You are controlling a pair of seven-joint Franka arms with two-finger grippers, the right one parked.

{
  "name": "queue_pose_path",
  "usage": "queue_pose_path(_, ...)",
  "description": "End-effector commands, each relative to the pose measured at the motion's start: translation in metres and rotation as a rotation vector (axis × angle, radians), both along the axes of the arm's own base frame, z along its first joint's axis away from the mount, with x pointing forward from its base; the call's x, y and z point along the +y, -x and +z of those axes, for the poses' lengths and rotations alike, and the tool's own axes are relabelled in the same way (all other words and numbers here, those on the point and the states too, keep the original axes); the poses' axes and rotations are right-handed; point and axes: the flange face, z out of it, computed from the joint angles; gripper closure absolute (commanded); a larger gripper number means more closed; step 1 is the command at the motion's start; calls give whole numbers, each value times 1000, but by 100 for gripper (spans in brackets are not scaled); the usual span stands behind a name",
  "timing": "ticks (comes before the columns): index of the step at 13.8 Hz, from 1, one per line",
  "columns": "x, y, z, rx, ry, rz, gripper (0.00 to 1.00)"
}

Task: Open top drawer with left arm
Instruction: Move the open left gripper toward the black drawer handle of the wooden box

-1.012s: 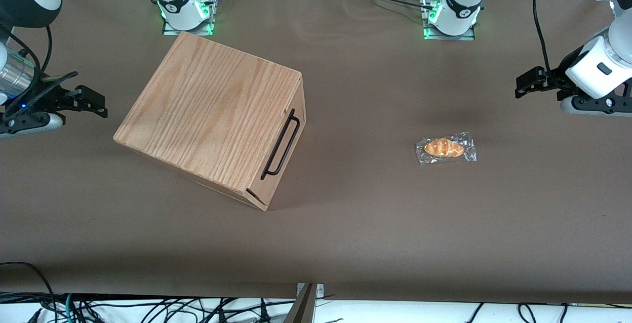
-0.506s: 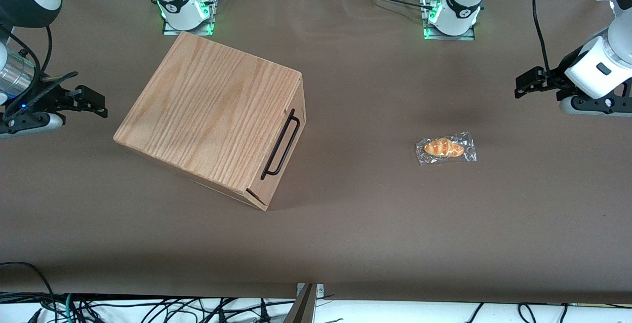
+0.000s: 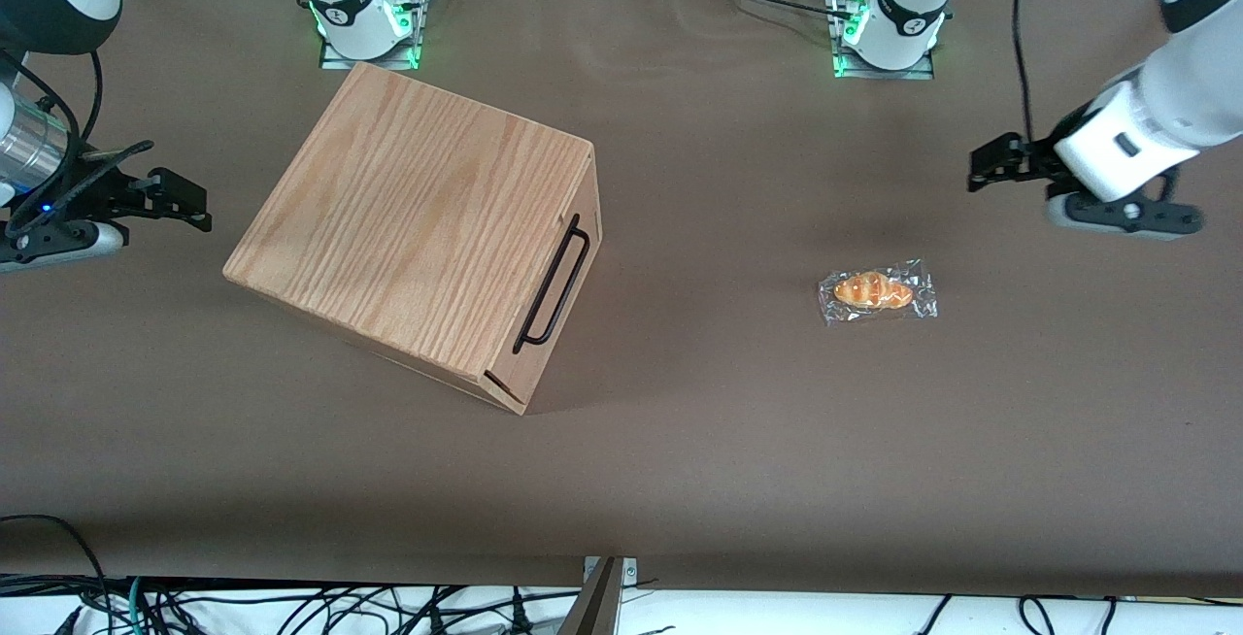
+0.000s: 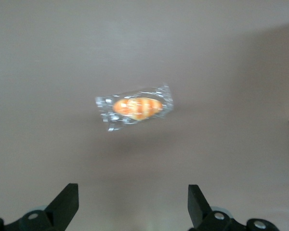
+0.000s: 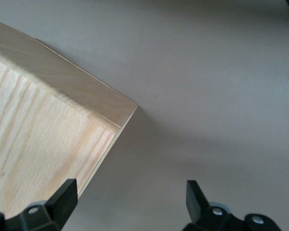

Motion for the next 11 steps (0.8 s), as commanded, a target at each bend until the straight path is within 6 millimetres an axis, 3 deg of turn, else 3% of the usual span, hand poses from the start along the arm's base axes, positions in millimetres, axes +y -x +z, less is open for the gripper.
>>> queue_pose_path(1,-57,-22,-1,-4,58,-79,0)
queue_pose_path(4,-138,-58,-20,-21,118,-171,0)
queue_pose_path(7,-215,-81,-47,-116,162,-248,0)
queue_pose_path(9,-257,-85,-66,-182,253,-236,0)
queue_pose_path(11,-284,-91,-80,-217,386,-160,0)
